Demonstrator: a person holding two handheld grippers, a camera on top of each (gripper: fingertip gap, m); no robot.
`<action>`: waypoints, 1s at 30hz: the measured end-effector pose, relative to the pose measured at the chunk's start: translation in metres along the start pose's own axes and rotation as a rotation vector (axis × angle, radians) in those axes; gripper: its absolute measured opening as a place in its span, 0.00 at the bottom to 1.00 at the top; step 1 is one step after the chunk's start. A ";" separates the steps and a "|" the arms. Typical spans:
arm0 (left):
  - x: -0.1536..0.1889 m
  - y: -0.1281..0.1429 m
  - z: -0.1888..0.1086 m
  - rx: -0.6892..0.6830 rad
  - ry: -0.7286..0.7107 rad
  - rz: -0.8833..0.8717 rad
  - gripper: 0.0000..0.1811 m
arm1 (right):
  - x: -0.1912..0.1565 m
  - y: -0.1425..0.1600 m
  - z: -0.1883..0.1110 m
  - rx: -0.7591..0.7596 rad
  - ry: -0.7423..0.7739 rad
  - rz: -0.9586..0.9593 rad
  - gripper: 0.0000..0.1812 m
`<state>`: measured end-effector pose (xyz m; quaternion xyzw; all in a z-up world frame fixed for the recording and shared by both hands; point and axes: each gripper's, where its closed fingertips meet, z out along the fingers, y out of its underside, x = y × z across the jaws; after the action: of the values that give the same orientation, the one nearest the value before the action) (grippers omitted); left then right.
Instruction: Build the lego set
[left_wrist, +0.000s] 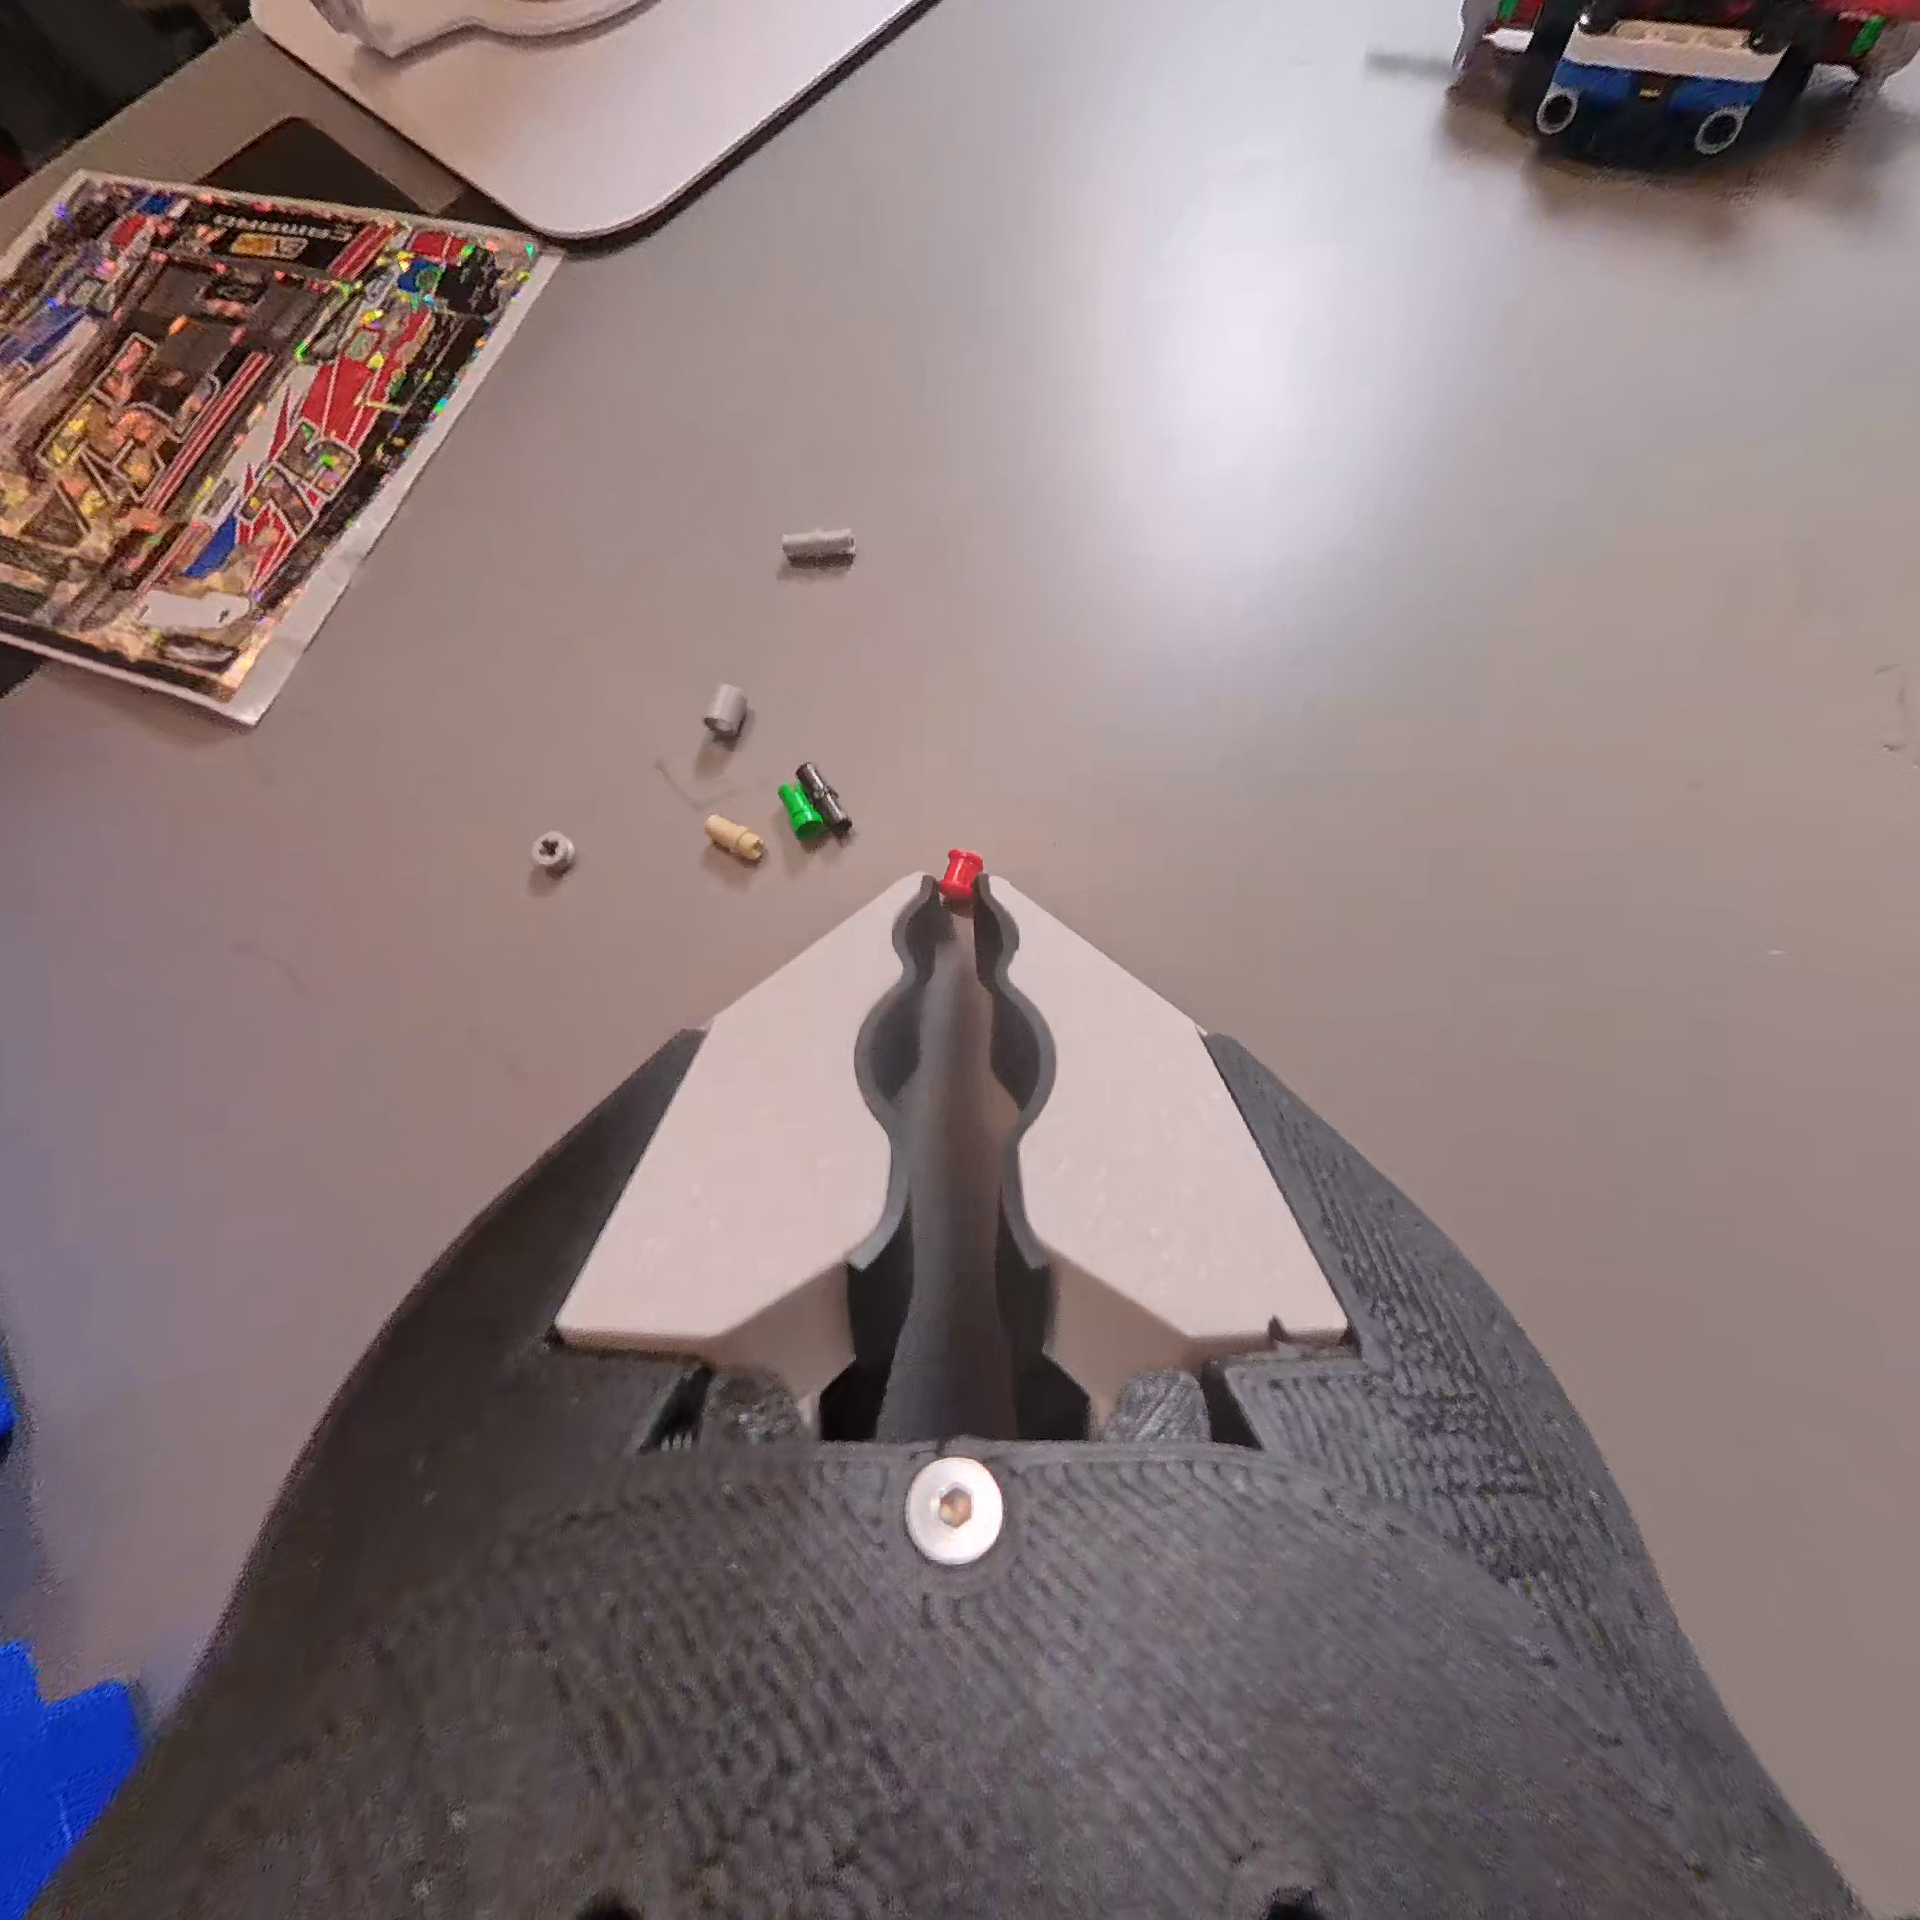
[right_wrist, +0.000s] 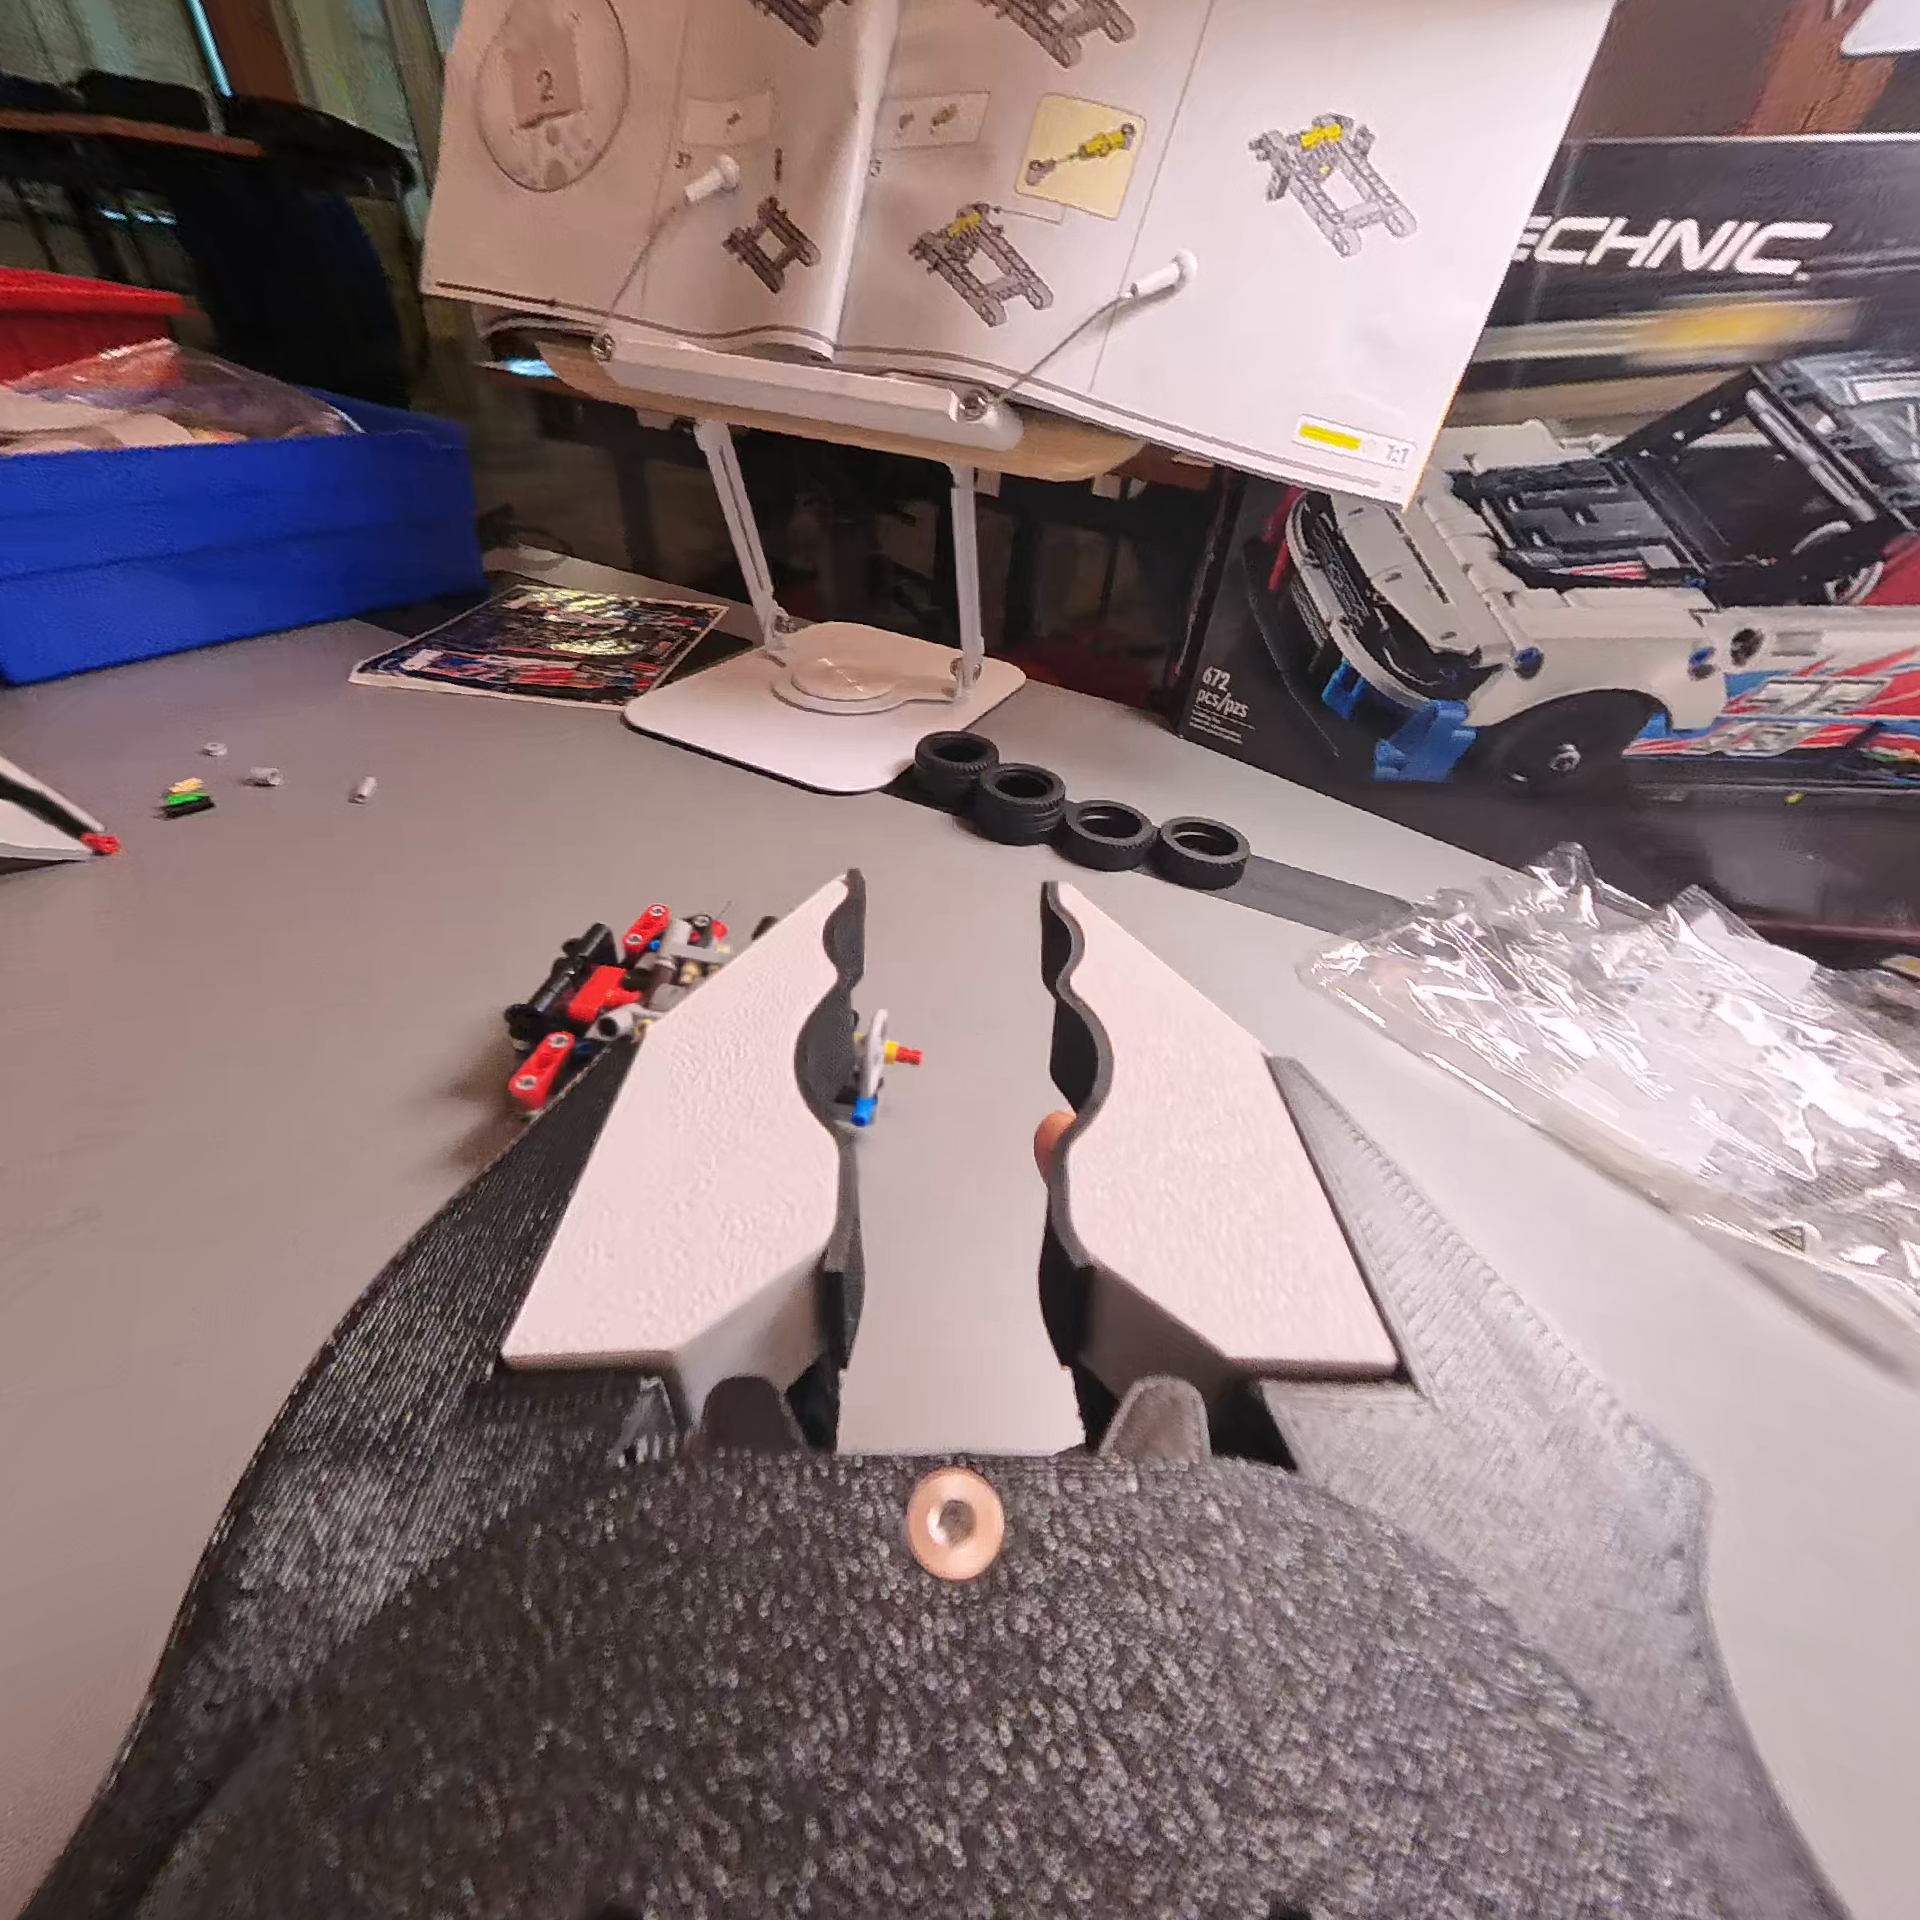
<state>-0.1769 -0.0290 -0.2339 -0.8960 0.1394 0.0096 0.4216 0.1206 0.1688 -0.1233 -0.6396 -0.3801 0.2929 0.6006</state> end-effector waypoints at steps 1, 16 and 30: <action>0.000 -0.002 0.002 0.001 -0.008 0.009 0.03 | 0.006 0.002 -0.001 -0.006 0.016 0.003 0.18; 0.027 -0.059 -0.019 0.319 0.032 0.012 0.25 | 0.242 0.090 0.028 -0.613 0.432 -0.056 0.38; 0.061 -0.083 -0.038 0.443 0.202 -0.072 0.24 | 0.094 -0.017 0.016 -0.201 -0.001 -0.207 0.00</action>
<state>-0.1003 -0.0220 -0.1550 -0.7825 0.1474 -0.1259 0.5917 0.1555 0.2560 -0.1000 -0.6537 -0.4718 0.1903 0.5603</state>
